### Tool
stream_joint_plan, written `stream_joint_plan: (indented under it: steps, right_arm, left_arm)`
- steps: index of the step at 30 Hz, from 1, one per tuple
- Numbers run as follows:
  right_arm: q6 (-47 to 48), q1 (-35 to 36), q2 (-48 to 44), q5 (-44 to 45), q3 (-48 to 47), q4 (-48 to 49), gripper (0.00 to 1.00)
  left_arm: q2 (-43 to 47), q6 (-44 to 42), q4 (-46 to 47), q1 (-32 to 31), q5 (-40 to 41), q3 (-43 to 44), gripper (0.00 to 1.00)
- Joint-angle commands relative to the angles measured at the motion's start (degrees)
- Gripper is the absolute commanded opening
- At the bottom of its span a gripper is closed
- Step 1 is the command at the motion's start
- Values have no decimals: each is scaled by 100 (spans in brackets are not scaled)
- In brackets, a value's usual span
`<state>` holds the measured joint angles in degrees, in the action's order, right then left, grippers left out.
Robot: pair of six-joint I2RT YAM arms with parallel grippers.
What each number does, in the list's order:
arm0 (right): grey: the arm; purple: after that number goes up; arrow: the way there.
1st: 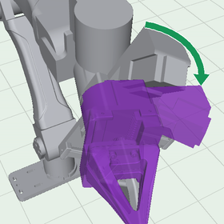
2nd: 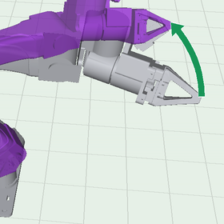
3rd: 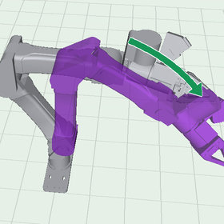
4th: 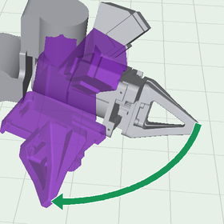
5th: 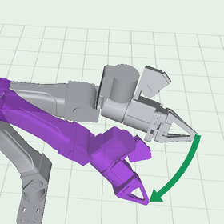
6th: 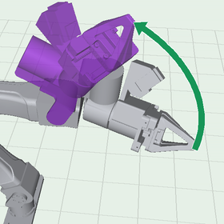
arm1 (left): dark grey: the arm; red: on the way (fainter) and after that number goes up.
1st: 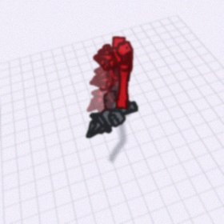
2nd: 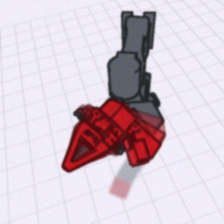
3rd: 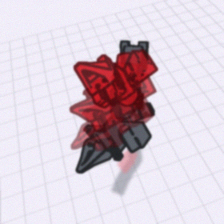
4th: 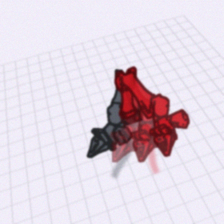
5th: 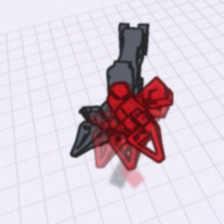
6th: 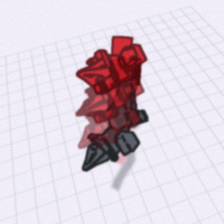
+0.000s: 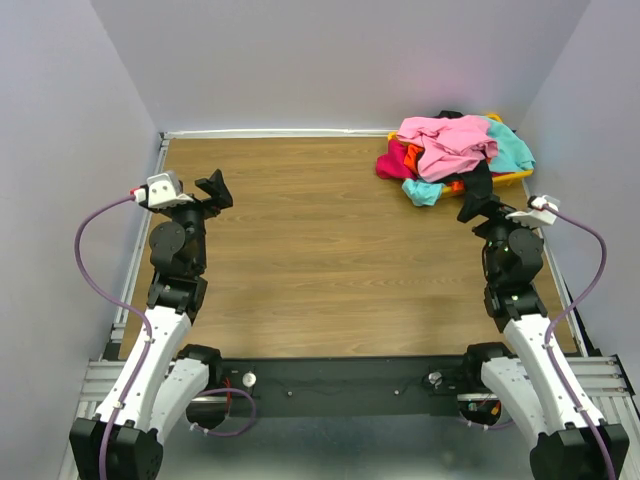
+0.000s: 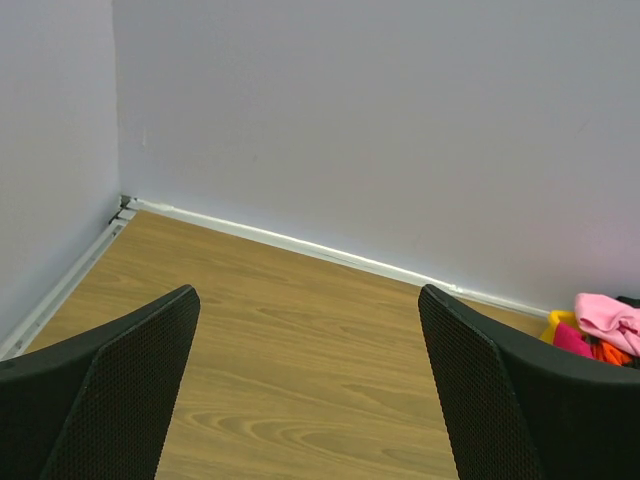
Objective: Fold and stack the t-shirts
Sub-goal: Grab the tshirt from the pile
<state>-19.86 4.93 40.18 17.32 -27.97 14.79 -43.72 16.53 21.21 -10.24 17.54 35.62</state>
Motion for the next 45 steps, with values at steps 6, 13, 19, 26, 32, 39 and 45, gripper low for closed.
stream_joint_plan:
  steps: [6,13,19,26,32,39,45]
  right_arm:
    - [26,8,437,676,-68,-143,100]
    - [105,17,1384,132,-727,-134,100]
    - [61,34,2703,95,-1902,-169,100]
    - [149,26,4917,254,-3667,-370,100]
    - [254,8,6729,640,-5269,-1011,100]
    - [132,-53,7794,773,-6634,-1742,100]
    - [52,-89,8137,870,-6775,-1927,100]
  left_arm:
    - [92,-89,-293,13,293,139,99]
    - [268,-396,-320,13,268,16,99]
    - [-48,-687,-416,22,285,94,98]
    - [-488,-687,-434,31,-31,244,98]
    - [-576,-687,-434,40,-14,262,98]
    - [-488,-678,-434,57,162,209,98]
    - [-532,-652,-407,57,153,209,98]
